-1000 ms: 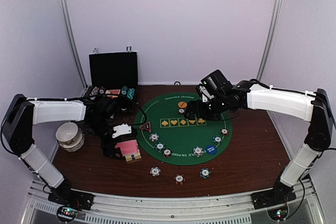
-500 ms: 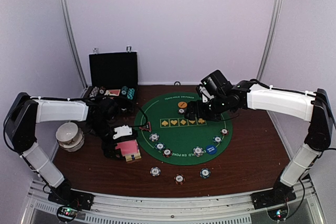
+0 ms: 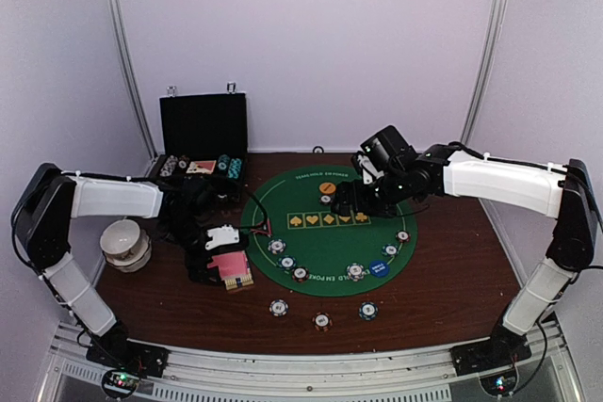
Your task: Distribute texas hold em gaming equipment
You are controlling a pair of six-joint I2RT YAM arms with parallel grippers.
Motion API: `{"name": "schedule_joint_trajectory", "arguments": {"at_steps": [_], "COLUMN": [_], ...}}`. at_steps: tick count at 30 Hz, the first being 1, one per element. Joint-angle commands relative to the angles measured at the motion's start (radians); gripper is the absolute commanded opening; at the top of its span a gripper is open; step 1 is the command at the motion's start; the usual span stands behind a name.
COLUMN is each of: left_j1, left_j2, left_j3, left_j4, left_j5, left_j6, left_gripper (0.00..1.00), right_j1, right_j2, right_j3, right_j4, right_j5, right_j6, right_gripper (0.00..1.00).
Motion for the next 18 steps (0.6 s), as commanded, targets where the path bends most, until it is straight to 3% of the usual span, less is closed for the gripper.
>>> {"name": "schedule_joint_trajectory", "arguments": {"at_steps": [1,18], "left_j1": [-0.006,-0.005], "left_j2": [0.014,0.036], "left_j3": [-0.001,-0.040], "left_j4": [0.027,0.066], "left_j5": [0.005,0.002], "left_j6": [0.017,0.031], "left_gripper": [0.98,0.98], "right_j1": [0.005,0.004], "right_j2": [-0.035,-0.037], "right_j3": [0.012,-0.011], "right_j4": [-0.010,0.010], "right_j5": [-0.008,-0.016], "right_j6": [-0.011,-0.005], "right_gripper": [0.91,0.90]}}
